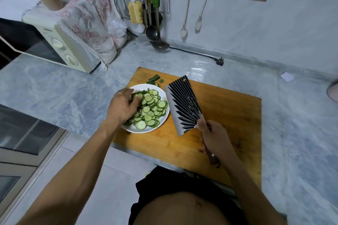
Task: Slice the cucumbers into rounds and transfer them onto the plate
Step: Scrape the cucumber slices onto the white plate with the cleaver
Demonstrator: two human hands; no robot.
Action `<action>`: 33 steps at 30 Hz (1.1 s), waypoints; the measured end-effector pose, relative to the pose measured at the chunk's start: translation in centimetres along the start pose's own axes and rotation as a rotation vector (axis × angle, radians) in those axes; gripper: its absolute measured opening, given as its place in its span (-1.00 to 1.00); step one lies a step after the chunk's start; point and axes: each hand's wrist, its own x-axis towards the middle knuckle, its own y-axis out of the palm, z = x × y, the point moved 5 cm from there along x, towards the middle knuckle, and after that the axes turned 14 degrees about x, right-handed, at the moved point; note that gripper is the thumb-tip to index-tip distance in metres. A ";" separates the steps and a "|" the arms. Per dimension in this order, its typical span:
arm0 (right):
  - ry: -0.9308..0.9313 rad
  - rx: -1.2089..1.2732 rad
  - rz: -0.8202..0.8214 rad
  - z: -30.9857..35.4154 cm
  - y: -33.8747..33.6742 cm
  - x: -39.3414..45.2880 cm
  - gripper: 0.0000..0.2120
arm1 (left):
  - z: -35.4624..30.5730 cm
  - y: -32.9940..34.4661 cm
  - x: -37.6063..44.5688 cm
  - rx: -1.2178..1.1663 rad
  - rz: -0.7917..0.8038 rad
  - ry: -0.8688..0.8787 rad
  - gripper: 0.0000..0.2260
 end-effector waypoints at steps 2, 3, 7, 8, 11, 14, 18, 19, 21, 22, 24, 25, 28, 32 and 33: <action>-0.009 0.007 -0.003 0.1 0.0 0.1 -0.57 | 1.1 -0.1 -1.2 -0.162 -0.082 -0.132 -0.54; -0.016 0.012 -0.002 0.2 0.1 0.2 -0.57 | 1.5 -0.2 -2.0 -0.247 -0.123 -0.214 -0.59; -0.016 0.051 0.008 0.6 0.9 0.5 -0.56 | 1.8 0.6 -5.2 -0.513 -0.042 -0.570 -0.62; -0.002 0.082 0.013 0.7 1.2 0.5 -0.55 | 1.7 1.1 -6.0 -0.610 -0.028 -0.631 -0.56; 0.097 0.221 -0.003 0.4 2.0 0.3 -0.57 | 0.7 1.9 -8.4 -0.876 -0.109 -0.794 -0.54; 0.153 0.297 -0.022 0.0 2.5 0.0 -0.58 | 0.0 3.2 -10.1 -1.018 -0.075 -0.895 -0.71; 0.171 0.343 -0.055 -0.6 2.1 -0.4 -0.60 | -0.1 3.0 -10.5 -1.135 -0.037 -0.861 -0.67; 0.172 0.356 -0.065 -0.8 1.9 -0.5 -0.60 | 0.0 2.7 -10.5 -1.170 -0.037 -0.858 -0.66; 0.180 0.393 -0.086 -1.1 1.5 -0.8 -0.60 | 0.2 2.3 -10.6 -1.266 -0.027 -0.872 -0.65; 0.189 0.415 -0.096 -1.3 1.3 -0.9 -0.61 | 0.3 2.3 -10.7 -1.302 -0.020 -0.880 -0.63; 0.201 0.442 -0.109 -1.6 0.8 -1.2 -0.61 | 0.2 2.1 -11.3 -1.349 -0.003 -0.896 -0.60; 0.204 0.442 -0.121 -1.8 0.4 -1.3 -0.61 | -0.2 2.1 -11.6 -1.374 0.010 -0.897 -0.58; 0.205 0.436 -0.179 -2.1 -1.2 -1.9 -0.62 | -2.3 2.3 -12.5 -1.457 0.084 -0.868 -0.56; 0.210 0.412 -0.271 -3.2 -4.0 -2.7 -0.56 | -5.8 2.4 -12.4 -1.553 0.173 -0.844 -0.51; 0.203 0.405 -0.298 -3.6 -4.8 -2.9 -0.54 | -6.8 2.6 -12.0 -1.567 0.201 -0.840 -0.49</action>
